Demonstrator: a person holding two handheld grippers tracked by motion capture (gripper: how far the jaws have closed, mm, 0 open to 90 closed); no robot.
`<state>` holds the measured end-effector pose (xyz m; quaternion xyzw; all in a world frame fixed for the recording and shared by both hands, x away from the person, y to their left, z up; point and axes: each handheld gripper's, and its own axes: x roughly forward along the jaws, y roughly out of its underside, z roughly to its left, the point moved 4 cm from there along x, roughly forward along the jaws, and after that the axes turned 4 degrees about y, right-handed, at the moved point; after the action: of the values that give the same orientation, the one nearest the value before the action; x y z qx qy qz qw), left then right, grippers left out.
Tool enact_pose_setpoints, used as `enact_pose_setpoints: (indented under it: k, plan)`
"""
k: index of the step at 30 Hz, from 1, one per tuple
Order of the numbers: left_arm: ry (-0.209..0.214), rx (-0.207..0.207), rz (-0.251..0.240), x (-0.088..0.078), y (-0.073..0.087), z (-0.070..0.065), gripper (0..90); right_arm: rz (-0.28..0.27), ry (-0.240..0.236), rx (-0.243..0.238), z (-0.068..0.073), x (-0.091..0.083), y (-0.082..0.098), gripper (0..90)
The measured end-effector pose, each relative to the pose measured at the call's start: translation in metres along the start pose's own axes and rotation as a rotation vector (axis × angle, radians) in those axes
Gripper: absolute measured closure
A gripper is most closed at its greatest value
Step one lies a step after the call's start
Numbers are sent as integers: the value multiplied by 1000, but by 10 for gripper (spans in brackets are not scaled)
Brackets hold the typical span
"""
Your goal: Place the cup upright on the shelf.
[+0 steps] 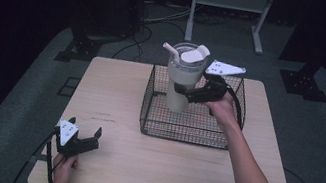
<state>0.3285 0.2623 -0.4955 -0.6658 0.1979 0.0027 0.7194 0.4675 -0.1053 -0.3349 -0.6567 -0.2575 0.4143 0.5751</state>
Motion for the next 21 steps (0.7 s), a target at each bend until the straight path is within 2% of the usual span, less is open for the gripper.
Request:
enact_pose_setpoints:
  k: [14,21]
  plan:
    - [2,-2,-6,-1,0,1,0,51,-7,25,-14,31,21,75]
    - [3,-2,-5,-1,0,1,0,68,-9,39,-20,40,31,75]
